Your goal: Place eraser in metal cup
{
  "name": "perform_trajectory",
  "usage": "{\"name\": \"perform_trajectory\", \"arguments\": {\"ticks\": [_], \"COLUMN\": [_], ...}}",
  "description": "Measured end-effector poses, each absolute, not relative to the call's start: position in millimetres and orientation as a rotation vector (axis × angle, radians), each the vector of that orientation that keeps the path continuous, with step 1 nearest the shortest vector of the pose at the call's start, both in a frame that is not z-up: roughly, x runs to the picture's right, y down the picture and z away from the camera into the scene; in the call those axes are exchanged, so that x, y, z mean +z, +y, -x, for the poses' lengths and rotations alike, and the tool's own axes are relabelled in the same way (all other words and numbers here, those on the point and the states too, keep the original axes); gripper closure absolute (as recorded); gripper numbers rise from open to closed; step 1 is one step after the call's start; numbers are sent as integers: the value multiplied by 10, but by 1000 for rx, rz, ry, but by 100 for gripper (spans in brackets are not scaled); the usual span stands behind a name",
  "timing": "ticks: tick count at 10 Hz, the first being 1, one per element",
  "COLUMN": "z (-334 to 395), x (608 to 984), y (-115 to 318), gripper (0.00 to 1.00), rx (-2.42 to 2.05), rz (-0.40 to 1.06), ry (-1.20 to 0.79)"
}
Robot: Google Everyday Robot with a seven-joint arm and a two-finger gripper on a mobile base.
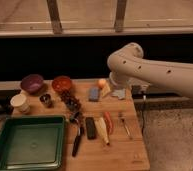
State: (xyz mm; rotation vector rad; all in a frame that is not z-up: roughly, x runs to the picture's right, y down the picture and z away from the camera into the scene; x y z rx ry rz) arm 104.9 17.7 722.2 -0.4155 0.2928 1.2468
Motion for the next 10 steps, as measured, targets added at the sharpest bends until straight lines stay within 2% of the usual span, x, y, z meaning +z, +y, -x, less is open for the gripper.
{"name": "perform_trajectory", "arguments": {"ticks": [6, 10], "z": [-1052, -732], "x": [7233, 7318], "y": [196, 582], "gripper": [20, 20], "rx": [1235, 1087], "rz": [420, 531], "ry": [315, 440]}}
